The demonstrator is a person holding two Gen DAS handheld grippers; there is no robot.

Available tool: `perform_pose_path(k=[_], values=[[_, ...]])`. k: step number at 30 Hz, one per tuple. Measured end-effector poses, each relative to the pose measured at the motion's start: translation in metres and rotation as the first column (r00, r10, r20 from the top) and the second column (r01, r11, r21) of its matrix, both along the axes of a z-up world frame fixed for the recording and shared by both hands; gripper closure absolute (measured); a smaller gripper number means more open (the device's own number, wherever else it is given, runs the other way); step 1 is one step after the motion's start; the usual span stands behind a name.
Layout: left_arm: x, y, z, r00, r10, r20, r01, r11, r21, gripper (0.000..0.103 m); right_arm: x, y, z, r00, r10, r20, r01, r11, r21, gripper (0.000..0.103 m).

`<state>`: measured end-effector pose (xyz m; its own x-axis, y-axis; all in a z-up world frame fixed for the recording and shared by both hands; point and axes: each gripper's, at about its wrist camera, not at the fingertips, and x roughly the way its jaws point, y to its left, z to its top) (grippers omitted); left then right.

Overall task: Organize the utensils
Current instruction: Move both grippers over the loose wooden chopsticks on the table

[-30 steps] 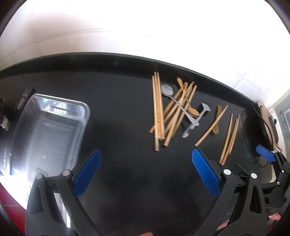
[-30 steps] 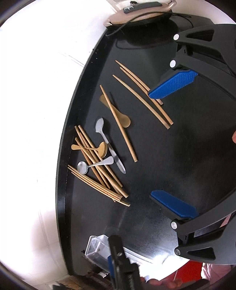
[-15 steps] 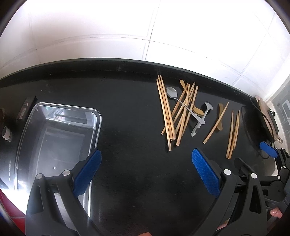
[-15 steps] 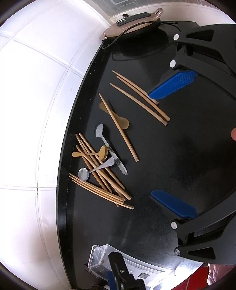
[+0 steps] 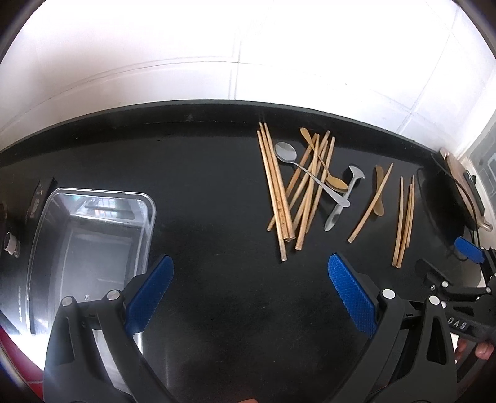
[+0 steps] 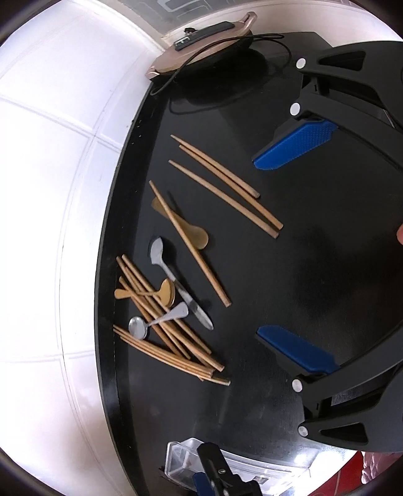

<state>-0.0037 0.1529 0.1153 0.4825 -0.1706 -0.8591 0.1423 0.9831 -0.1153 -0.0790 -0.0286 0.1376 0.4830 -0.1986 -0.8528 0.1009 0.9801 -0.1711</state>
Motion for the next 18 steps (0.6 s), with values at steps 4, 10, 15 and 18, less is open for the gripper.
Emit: perform_pose_path(k=[4, 10, 15, 18], values=[[0.003, -0.012, -0.001, 1.000, -0.016, -0.015, 0.016, 1.000, 0.003, 0.006, 0.001, -0.015, 0.001, 1.000, -0.030, -0.008, 0.030, 0.999, 0.018, 0.006], [0.004, -0.024, -0.002, 0.999, -0.028, -0.022, 0.027, 1.000, -0.013, 0.006, 0.002, -0.031, -0.001, 0.998, -0.050, -0.022, 0.051, 0.999, 0.020, 0.006], [0.004, -0.032, -0.003, 1.000, -0.017, -0.023, 0.017, 1.000, 0.000, 0.006, 0.003, -0.039, -0.004, 0.998, -0.049, -0.034, 0.050, 0.998, 0.023, 0.006], [0.005, -0.035, -0.003, 1.000, -0.015, -0.019, 0.015, 1.000, 0.019, 0.006, 0.004, -0.045, -0.005, 0.998, -0.055, -0.036, 0.055, 0.998, 0.013, 0.006]])
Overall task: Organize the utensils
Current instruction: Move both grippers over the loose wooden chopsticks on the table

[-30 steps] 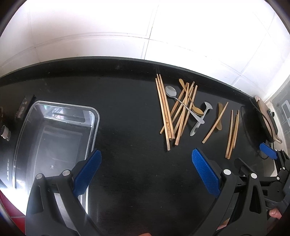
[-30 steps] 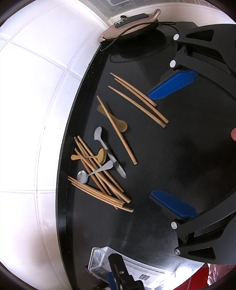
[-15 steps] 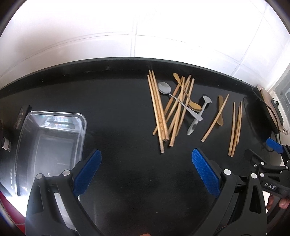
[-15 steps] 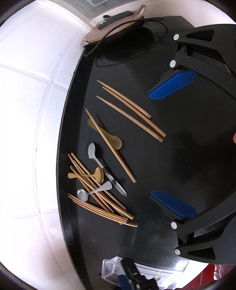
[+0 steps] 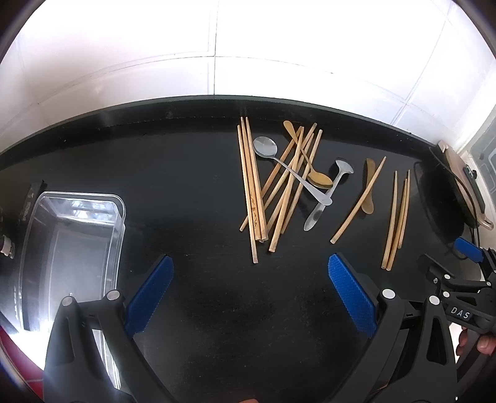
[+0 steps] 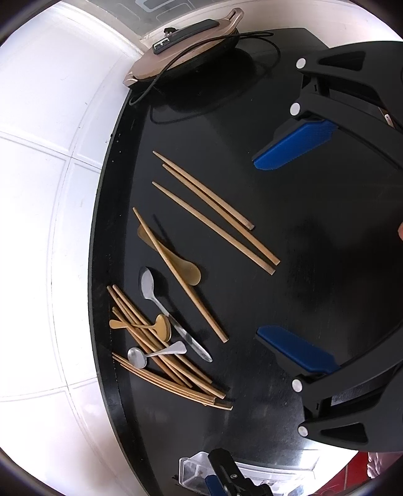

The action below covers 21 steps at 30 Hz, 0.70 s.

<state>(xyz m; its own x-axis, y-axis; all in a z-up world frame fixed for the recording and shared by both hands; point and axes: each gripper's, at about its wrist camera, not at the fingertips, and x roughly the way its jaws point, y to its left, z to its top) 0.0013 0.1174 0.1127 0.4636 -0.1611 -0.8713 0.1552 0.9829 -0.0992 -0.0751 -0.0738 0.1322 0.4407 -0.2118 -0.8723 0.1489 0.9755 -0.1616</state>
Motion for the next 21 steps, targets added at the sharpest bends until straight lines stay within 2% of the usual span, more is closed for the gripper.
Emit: perform_pose_path(k=[5, 8, 13, 21], values=[[0.000, -0.003, 0.000, 1.000, 0.005, 0.000, -0.005, 1.000, 0.014, 0.006, 0.001, -0.013, 0.001, 0.999, -0.044, 0.012, 0.044, 0.999, -0.013, 0.006], [0.001, -0.004, 0.000, 1.000, 0.009, 0.001, -0.009, 1.000, 0.029, 0.006, 0.002, -0.023, 0.000, 0.997, -0.077, 0.011, 0.076, 0.997, 0.014, 0.006], [0.001, -0.008, -0.001, 1.000, 0.003, 0.004, -0.003, 0.997, 0.071, 0.006, 0.003, -0.023, -0.004, 0.997, -0.074, 0.011, 0.074, 0.997, -0.009, 0.006], [0.007, -0.011, -0.005, 1.000, -0.010, -0.013, 0.011, 0.998, 0.064, 0.006, 0.006, -0.024, -0.009, 0.997, -0.074, -0.001, 0.074, 0.997, -0.019, 0.006]])
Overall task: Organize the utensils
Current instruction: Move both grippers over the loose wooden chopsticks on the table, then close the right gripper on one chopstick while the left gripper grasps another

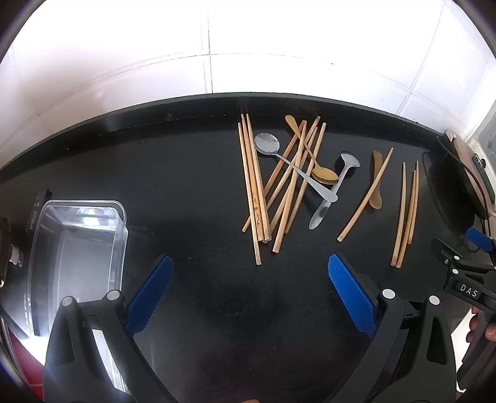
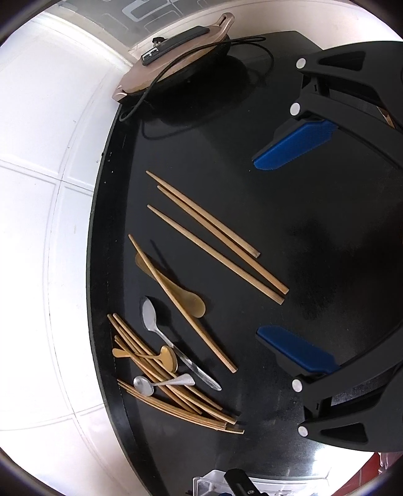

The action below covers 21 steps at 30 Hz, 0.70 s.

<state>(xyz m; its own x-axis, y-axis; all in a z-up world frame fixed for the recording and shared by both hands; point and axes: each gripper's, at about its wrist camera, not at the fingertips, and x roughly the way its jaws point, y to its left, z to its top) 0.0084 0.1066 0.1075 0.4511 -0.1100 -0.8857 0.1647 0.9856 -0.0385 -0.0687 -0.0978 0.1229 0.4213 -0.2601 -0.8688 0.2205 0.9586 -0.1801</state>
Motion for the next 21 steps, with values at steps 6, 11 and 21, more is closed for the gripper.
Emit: perform_pose_path(k=[6, 11, 21], values=[[0.009, -0.003, -0.008, 1.000, -0.006, -0.025, 0.006, 1.000, -0.005, 0.006, 0.003, -0.011, -0.006, 0.998, -0.055, -0.010, 0.055, 0.998, 0.001, 0.006], [0.019, -0.005, -0.016, 0.999, -0.011, -0.042, 0.011, 1.000, -0.005, 0.006, 0.011, -0.023, -0.017, 0.992, -0.124, -0.036, 0.124, 0.992, 0.007, 0.006], [0.085, 0.023, -0.034, 0.989, 0.122, -0.080, -0.126, 0.991, -0.052, 0.006, 0.030, -0.059, -0.033, 0.955, -0.293, -0.050, 0.294, 0.956, 0.017, 0.006]])
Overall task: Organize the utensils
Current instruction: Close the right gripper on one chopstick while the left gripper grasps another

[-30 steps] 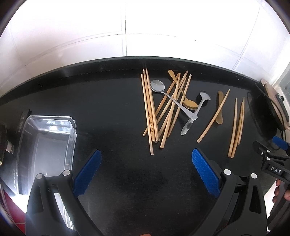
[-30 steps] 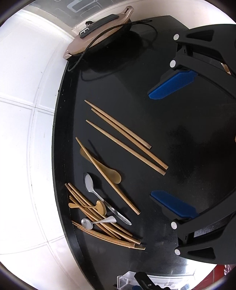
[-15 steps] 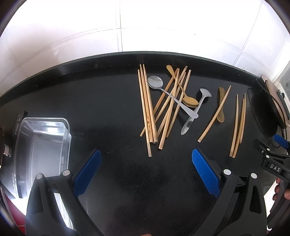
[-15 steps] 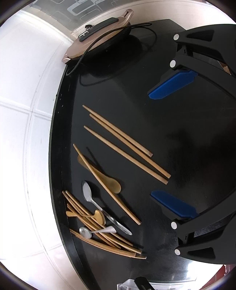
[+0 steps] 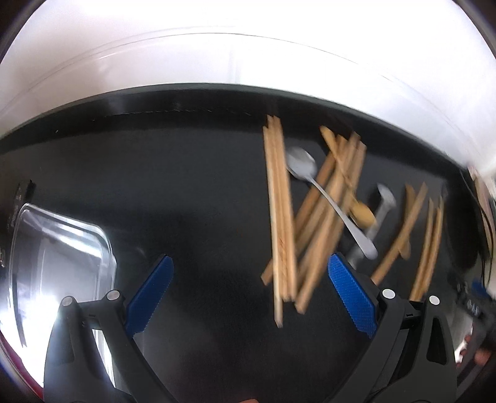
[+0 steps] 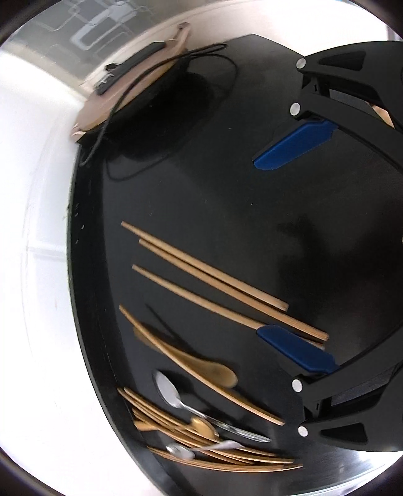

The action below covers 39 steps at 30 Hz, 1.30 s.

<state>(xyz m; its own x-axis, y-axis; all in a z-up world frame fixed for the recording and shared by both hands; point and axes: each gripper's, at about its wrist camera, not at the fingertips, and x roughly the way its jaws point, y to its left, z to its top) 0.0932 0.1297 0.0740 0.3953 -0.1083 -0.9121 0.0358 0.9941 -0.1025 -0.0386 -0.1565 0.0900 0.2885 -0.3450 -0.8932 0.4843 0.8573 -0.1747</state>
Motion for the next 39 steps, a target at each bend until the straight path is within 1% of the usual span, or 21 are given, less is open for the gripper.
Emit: perform_pose_path(k=[3, 6, 9, 12, 13, 15, 16, 18, 19, 20, 22, 26, 27, 29, 31, 33, 35, 37, 39], values=[[0.028, 0.006, -0.011, 0.999, 0.034, -0.014, -0.034, 0.999, 0.023, 0.006, 0.009, -0.008, -0.008, 0.999, -0.022, -0.023, 0.022, 1.000, -0.002, 0.006], [0.055, 0.008, -0.029, 0.998, 0.036, -0.048, -0.033, 0.998, 0.060, 0.006, 0.018, -0.013, -0.018, 0.999, -0.028, -0.042, 0.028, 1.000, 0.002, 0.006], [0.069, 0.007, -0.043, 0.995, 0.035, -0.089, -0.030, 0.998, 0.053, 0.006, 0.028, -0.019, -0.029, 0.998, -0.044, -0.049, 0.045, 0.999, 0.026, 0.006], [0.075, 0.000, -0.057, 0.992, 0.015, -0.124, -0.007, 0.998, 0.059, 0.006, 0.036, -0.022, -0.038, 0.997, -0.052, -0.051, 0.053, 0.998, 0.033, 0.006], [0.075, -0.001, -0.058, 0.993, 0.006, -0.117, -0.002, 0.999, 0.037, 0.006, 0.038, -0.024, -0.042, 0.997, -0.060, -0.053, 0.061, 0.998, 0.029, 0.006], [0.076, -0.005, -0.059, 0.993, 0.004, -0.118, 0.004, 0.998, 0.062, 0.006, 0.038, -0.027, -0.043, 0.996, -0.082, -0.030, 0.083, 0.996, 0.036, 0.006], [0.077, -0.006, -0.059, 0.993, 0.001, -0.115, 0.006, 0.998, 0.056, 0.006, 0.037, -0.029, -0.042, 0.995, -0.095, -0.007, 0.095, 0.994, 0.046, 0.006], [0.076, -0.007, -0.059, 0.994, 0.006, -0.113, -0.001, 0.999, 0.043, 0.006, 0.039, -0.031, -0.043, 0.996, -0.093, 0.003, 0.093, 0.994, 0.052, 0.006], [0.076, -0.008, -0.059, 0.994, 0.004, -0.109, 0.001, 0.999, 0.049, 0.006, 0.040, -0.031, -0.045, 0.996, -0.087, -0.009, 0.088, 0.995, 0.045, 0.006], [0.075, -0.010, -0.060, 0.995, -0.006, -0.103, 0.013, 0.997, 0.071, 0.006, 0.040, -0.030, -0.047, 0.997, -0.080, -0.015, 0.080, 0.996, 0.041, 0.006], [0.074, -0.015, -0.063, 0.995, -0.022, -0.092, 0.035, 0.991, 0.132, 0.005, 0.039, -0.031, -0.046, 0.996, -0.085, 0.002, 0.085, 0.996, 0.034, 0.006], [0.075, -0.022, -0.065, 0.997, -0.018, -0.072, 0.028, 0.991, 0.132, 0.005, 0.035, -0.037, -0.048, 0.994, -0.105, 0.001, 0.105, 0.994, 0.038, 0.006], [0.076, -0.023, -0.065, 0.998, -0.021, -0.067, 0.029, 0.991, 0.133, 0.005, 0.032, -0.038, -0.049, 0.993, -0.117, -0.006, 0.117, 0.992, 0.047, 0.006], [0.074, -0.026, -0.065, 0.998, -0.026, -0.054, 0.033, 0.990, 0.134, 0.005, 0.025, -0.047, -0.049, 0.988, -0.155, 0.008, 0.153, 0.983, 0.104, 0.006], [0.068, -0.016, -0.064, 0.999, -0.030, -0.039, 0.035, 0.990, 0.133, 0.005, 0.021, -0.052, -0.048, 0.985, -0.170, 0.023, 0.166, 0.977, 0.133, 0.006], [0.071, -0.017, -0.064, 0.999, -0.028, -0.032, 0.032, 0.991, 0.132, 0.005, 0.019, -0.052, -0.042, 0.983, -0.176, 0.050, 0.168, 0.977, 0.127, 0.006], [0.070, -0.014, -0.062, 0.999, -0.025, -0.025, 0.028, 0.991, 0.132, 0.005, 0.020, -0.054, -0.038, 0.982, -0.177, 0.064, 0.171, 0.981, 0.091, 0.006], [0.069, -0.016, -0.063, 1.000, -0.024, -0.020, 0.027, 0.991, 0.133, 0.005, 0.022, -0.054, -0.039, 0.983, -0.183, 0.035, 0.181, 0.983, 0.042, 0.006], [0.066, -0.015, -0.063, 0.999, -0.028, -0.018, 0.030, 0.991, 0.132, 0.005, 0.021, -0.056, -0.043, 0.979, -0.203, 0.018, 0.202, 0.979, 0.033, 0.006]])
